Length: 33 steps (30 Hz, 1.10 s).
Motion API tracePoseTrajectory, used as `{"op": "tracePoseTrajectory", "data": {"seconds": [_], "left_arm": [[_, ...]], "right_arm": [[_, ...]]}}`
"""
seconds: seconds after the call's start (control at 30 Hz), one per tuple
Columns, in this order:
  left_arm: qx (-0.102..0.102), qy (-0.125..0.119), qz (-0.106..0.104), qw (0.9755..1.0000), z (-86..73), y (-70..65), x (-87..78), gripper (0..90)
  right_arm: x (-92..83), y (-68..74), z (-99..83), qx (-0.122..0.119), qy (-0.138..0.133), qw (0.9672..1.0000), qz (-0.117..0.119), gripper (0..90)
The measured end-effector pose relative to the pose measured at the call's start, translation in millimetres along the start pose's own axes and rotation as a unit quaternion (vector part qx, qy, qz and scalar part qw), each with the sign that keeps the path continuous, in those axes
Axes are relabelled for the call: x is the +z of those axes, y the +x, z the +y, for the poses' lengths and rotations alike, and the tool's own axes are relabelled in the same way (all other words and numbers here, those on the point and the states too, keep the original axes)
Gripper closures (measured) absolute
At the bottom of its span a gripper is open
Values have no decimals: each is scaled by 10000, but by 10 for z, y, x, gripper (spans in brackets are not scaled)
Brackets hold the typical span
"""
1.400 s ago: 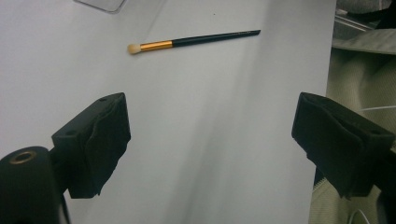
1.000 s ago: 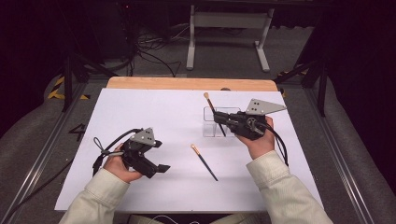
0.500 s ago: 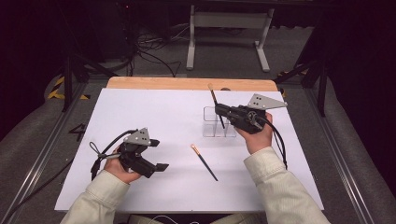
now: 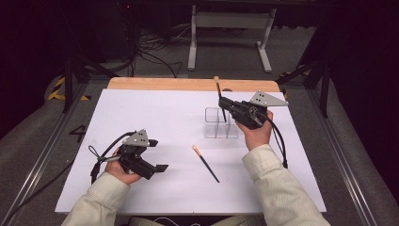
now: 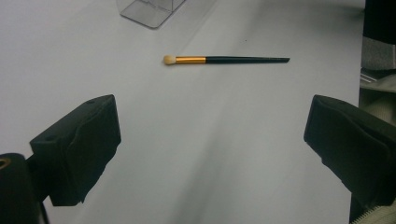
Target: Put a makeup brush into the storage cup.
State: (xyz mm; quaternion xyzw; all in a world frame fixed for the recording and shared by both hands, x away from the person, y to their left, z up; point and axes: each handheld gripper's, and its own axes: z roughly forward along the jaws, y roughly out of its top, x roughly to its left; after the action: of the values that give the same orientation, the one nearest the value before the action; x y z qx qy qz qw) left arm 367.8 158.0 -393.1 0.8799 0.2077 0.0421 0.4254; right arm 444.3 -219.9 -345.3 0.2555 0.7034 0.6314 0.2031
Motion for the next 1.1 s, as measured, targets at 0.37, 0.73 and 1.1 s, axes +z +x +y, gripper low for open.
{"op": "tracePoseTrajectory", "data": {"seconds": [0.37, 0.73, 1.1], "left_arm": [[29, 55, 23, 10000, -21, -2, 9, 45], [42, 121, -13, 9999, -26, 3, 19, 45], [-36, 72, 18, 10000, -48, 41, 1, 40]], "right_arm": [[81, -112, -87, -38, -100, 9991, -398, 837], [120, -134, -161, 9, -185, 9974, -698, 836], [165, -184, -279, 139, -62, 9967, -792, 836]]}}
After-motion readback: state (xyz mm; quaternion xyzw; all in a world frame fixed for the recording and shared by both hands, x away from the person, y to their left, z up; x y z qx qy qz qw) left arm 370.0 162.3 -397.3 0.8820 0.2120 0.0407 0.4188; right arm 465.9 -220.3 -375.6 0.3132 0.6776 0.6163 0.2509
